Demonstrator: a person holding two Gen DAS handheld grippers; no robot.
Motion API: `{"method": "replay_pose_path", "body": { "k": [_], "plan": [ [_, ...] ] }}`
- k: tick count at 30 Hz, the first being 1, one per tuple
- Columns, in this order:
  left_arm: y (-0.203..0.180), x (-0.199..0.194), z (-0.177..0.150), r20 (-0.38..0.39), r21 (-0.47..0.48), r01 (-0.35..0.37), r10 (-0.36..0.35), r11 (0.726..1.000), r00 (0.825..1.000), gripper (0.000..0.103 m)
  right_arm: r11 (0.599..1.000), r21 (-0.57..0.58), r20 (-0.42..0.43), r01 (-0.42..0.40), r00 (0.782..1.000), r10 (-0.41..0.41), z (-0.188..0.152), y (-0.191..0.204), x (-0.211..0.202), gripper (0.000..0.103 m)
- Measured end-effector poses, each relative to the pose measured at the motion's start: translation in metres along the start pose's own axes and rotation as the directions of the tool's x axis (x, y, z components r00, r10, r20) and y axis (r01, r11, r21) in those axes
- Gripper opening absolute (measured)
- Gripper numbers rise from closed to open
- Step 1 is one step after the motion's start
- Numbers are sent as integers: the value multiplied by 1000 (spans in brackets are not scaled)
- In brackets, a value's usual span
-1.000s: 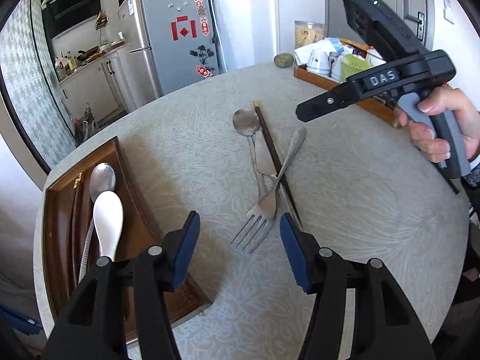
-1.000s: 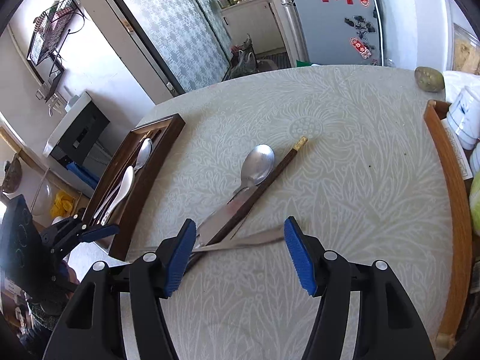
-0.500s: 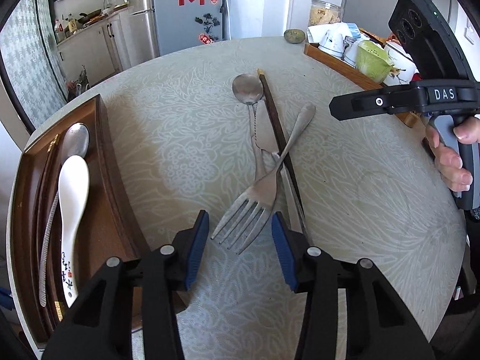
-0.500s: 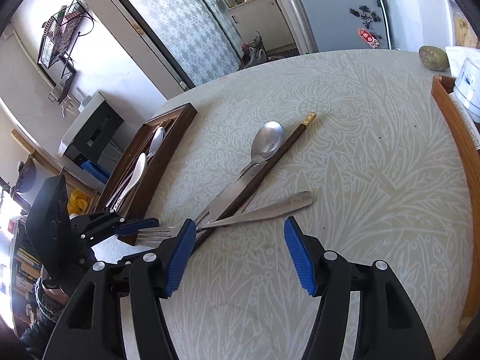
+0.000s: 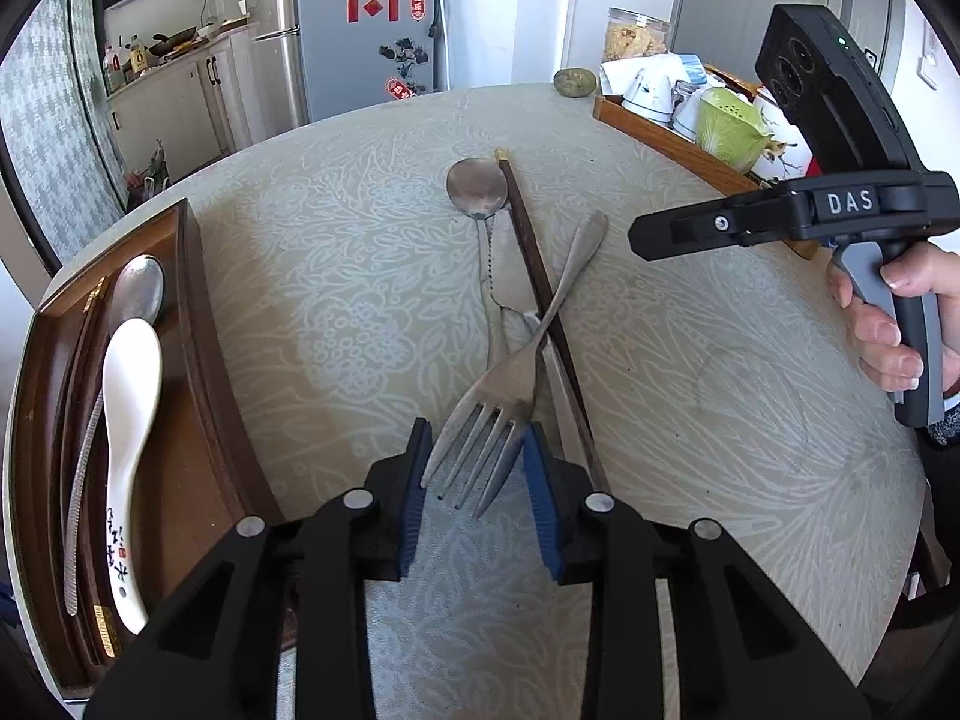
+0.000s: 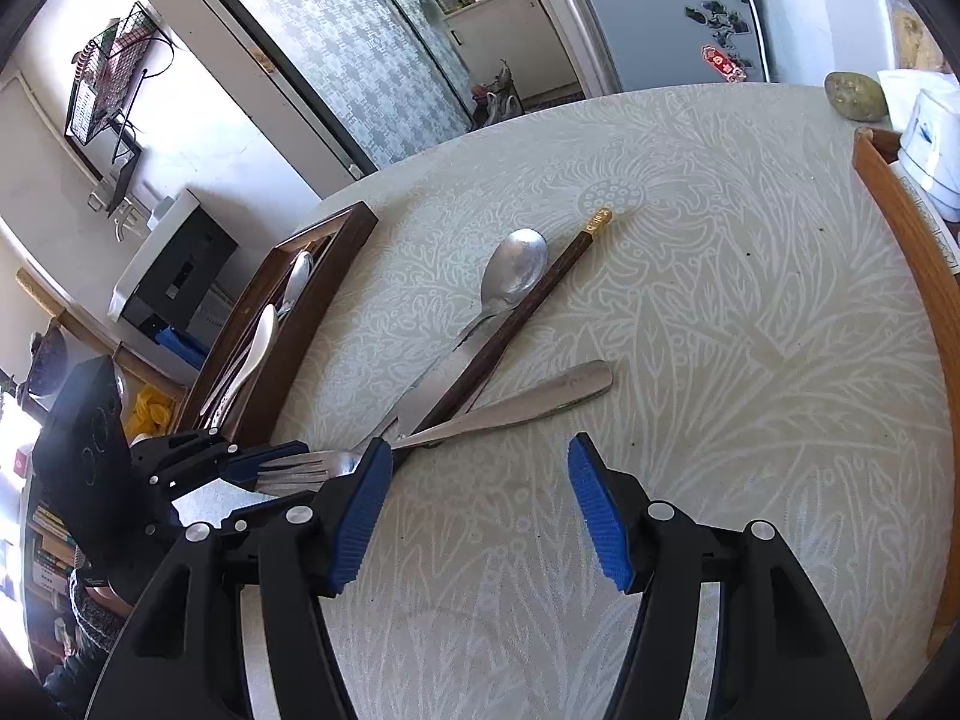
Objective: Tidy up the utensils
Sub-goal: 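Reach the left gripper to the steel fork and close on it, then lift the steel fork off the table with the left gripper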
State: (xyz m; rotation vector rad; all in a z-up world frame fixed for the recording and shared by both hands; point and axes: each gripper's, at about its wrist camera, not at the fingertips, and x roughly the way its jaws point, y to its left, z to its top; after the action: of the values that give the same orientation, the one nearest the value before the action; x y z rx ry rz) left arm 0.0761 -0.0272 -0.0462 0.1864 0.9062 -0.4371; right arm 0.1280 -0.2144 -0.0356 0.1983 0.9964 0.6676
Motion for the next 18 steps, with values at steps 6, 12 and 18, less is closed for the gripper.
{"method": "replay_pose_path", "body": {
  "k": [6,12,18],
  "plan": [
    [-7,-1,-3,11,20,-16,16,1000,1000,7,998,56,-11,-8,1000,9,-2,-7,5,62],
    [-8,-1,-3,26,24,-33,32,999,999,4,986,158,9,-44,999,43,-1,-16,5,57],
    [-15,-13,1,88,28,-46,43,999,995,3,981,195,10,-16,1000,14,-1,-14,6,56]
  ]
}}
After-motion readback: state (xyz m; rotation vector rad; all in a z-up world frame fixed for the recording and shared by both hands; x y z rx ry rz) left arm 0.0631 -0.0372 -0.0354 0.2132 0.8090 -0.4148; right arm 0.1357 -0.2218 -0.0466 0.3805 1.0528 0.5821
